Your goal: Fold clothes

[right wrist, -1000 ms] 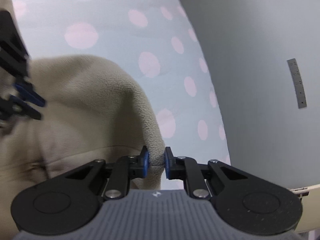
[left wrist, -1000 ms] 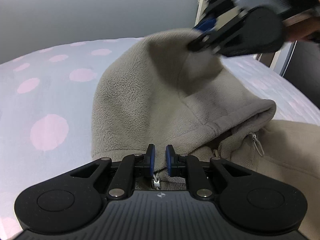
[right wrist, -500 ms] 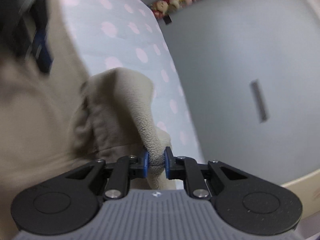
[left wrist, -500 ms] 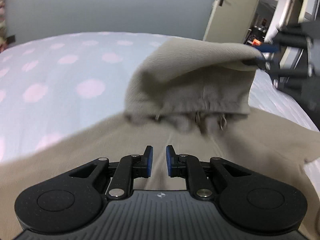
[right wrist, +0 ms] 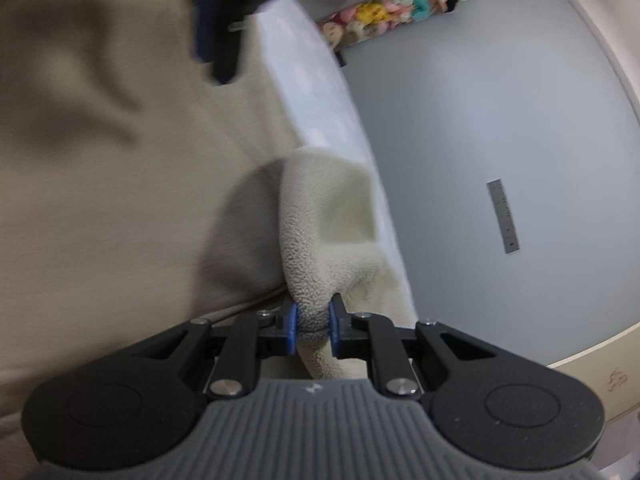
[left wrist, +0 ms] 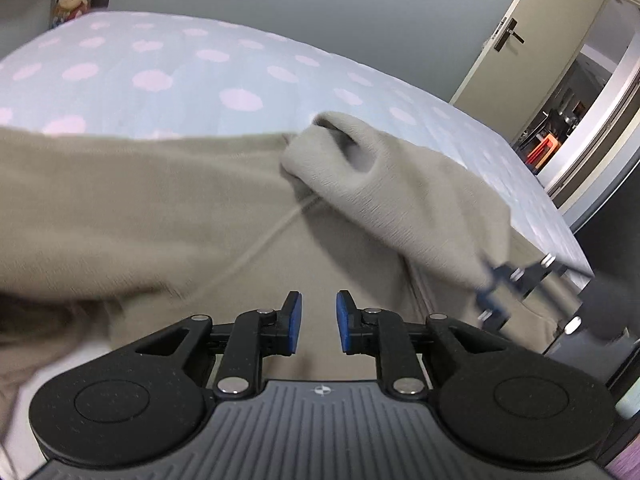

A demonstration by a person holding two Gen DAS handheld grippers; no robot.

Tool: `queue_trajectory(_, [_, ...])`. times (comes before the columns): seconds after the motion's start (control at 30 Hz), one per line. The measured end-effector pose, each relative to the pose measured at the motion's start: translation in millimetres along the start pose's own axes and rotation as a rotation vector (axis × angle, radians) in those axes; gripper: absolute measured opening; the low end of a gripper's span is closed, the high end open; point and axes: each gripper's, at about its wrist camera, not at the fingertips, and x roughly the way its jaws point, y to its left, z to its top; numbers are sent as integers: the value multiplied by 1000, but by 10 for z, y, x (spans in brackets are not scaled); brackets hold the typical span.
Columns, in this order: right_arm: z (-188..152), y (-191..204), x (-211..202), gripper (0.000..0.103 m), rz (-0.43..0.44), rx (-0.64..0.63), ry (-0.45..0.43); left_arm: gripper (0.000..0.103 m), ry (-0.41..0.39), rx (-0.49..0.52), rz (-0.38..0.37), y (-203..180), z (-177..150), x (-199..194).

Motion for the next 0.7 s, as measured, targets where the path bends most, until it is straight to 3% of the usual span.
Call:
queue_trajectory(0.2, [-142,353,154,17,59,64,45,18,-18,-22,-1,-38,-57,265])
queue_trajectory(0.43, [-229,-19,87,22,105,290,21,21,-65,15,-11,-57,-223,418])
queue_trajectory(0.47, [-244,-89,67,26,115,324,19,24,-80,19,-11,-60,-234,413])
queue_trajectory(0.5, [-259,-158,47,39,124,357,16,27,-95,23,-12,-64,-243,406])
queue_trajectory(0.57, [-289,-298,7,54,144,424,11,28,-113,14,-17,-74,-237,398])
queue_trajectory(0.63, [-319,-437,-33,54,163,491,5,33,-124,19,-18,-75,-183,400])
queue_trajectory(0.7, [-460,-728,-71,56,163,659,-17,43,-133,21,-6,-58,-117,411])
